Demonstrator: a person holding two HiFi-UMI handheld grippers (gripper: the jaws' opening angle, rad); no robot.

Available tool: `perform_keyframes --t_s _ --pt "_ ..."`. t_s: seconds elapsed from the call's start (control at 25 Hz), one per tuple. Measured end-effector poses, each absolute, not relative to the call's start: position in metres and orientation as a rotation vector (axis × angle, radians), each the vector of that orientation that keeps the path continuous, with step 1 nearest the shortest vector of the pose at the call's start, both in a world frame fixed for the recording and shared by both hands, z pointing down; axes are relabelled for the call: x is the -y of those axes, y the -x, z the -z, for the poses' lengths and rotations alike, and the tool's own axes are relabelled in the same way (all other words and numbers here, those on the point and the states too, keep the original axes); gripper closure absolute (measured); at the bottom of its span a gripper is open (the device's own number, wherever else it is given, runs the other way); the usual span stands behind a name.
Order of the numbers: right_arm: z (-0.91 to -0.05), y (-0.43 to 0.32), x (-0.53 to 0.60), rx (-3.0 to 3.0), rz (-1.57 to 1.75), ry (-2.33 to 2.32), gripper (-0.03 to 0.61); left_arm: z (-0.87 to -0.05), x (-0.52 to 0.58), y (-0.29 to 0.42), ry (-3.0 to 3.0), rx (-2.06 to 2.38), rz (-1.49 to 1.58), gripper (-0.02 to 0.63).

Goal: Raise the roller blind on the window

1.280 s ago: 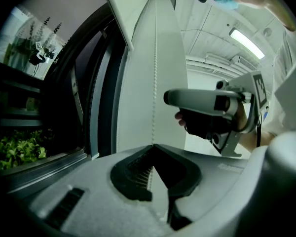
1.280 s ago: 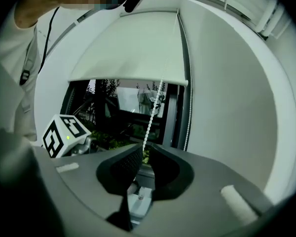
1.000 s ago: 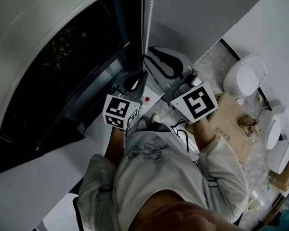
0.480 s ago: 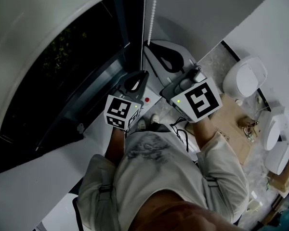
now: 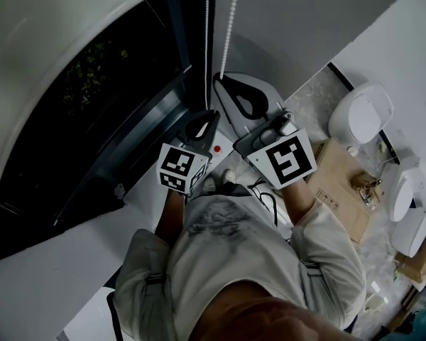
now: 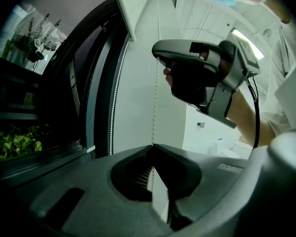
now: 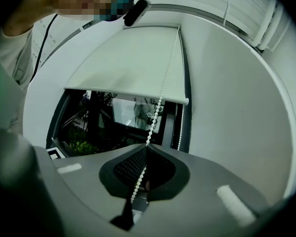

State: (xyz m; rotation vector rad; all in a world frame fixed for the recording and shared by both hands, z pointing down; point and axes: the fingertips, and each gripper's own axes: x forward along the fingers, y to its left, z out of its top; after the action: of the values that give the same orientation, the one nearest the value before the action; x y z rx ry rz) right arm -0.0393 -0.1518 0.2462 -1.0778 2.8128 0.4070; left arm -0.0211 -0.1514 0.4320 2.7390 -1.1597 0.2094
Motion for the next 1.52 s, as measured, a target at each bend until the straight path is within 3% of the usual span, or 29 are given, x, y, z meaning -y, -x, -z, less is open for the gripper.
perform_keyframes --t_s 1.52 --pt "-0.396 0.041 0.154 -3.082 -0.110 1.170 0.568 -0.573 0.144 0.023 -2.521 1.106 -0.424 0.603"
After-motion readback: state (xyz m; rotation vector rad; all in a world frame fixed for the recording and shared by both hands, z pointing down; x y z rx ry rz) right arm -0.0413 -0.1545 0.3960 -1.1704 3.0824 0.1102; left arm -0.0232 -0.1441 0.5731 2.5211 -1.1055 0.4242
